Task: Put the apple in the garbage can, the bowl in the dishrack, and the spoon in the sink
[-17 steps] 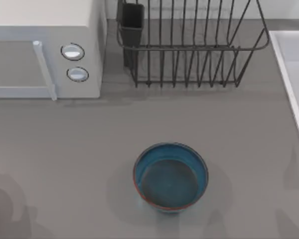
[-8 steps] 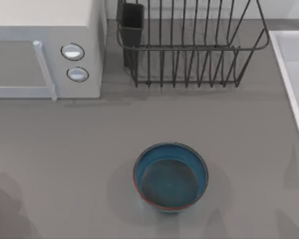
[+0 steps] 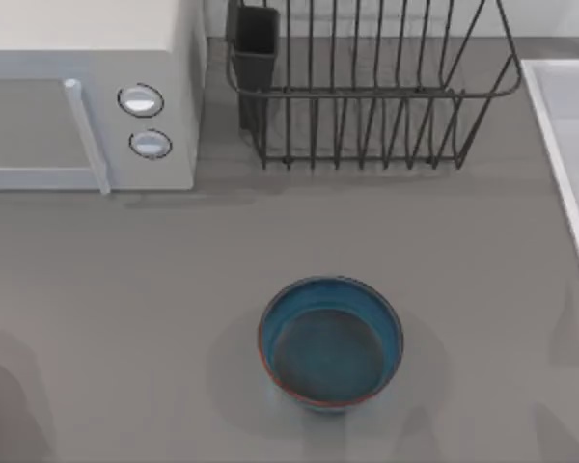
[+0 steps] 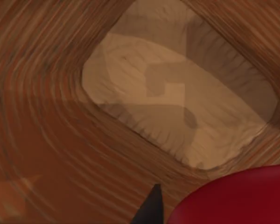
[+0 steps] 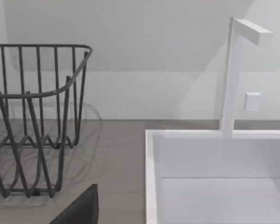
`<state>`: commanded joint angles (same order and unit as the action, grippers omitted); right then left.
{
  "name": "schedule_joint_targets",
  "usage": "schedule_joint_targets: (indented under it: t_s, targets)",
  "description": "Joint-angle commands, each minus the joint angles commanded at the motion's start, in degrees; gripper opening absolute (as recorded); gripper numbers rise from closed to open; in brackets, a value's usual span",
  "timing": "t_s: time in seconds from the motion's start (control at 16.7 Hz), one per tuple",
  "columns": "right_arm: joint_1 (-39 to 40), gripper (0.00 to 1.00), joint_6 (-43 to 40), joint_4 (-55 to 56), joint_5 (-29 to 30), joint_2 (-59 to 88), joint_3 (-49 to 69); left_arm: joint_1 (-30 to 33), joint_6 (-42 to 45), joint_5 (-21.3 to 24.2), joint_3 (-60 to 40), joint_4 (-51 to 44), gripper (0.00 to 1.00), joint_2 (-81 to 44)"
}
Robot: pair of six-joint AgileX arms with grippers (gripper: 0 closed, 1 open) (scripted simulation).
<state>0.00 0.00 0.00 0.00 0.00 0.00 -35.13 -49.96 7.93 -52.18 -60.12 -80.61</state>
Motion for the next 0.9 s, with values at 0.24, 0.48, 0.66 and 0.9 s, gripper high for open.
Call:
schedule_joint_targets:
  t_s: [0.24, 0.48, 0.66, 0.9]
  targets:
    - [0.0, 1.0, 0.0, 0.0, 0.0, 0.0, 0.0, 0.0, 0.0, 0.0, 0.0, 0.0, 0.3, 0.0]
    - [0.0, 1.0, 0.0, 0.0, 0.0, 0.0, 0.0, 0.0, 0.0, 0.0, 0.0, 0.0, 0.6, 0.0]
    - [0.0, 1.0, 0.0, 0.0, 0.0, 0.0, 0.0, 0.0, 0.0, 0.0, 0.0, 0.0, 0.83, 0.0]
    - [0.0, 1.0, 0.0, 0.0, 0.0, 0.0, 0.0, 0.0, 0.0, 0.0, 0.0, 0.0, 1.0, 0.0]
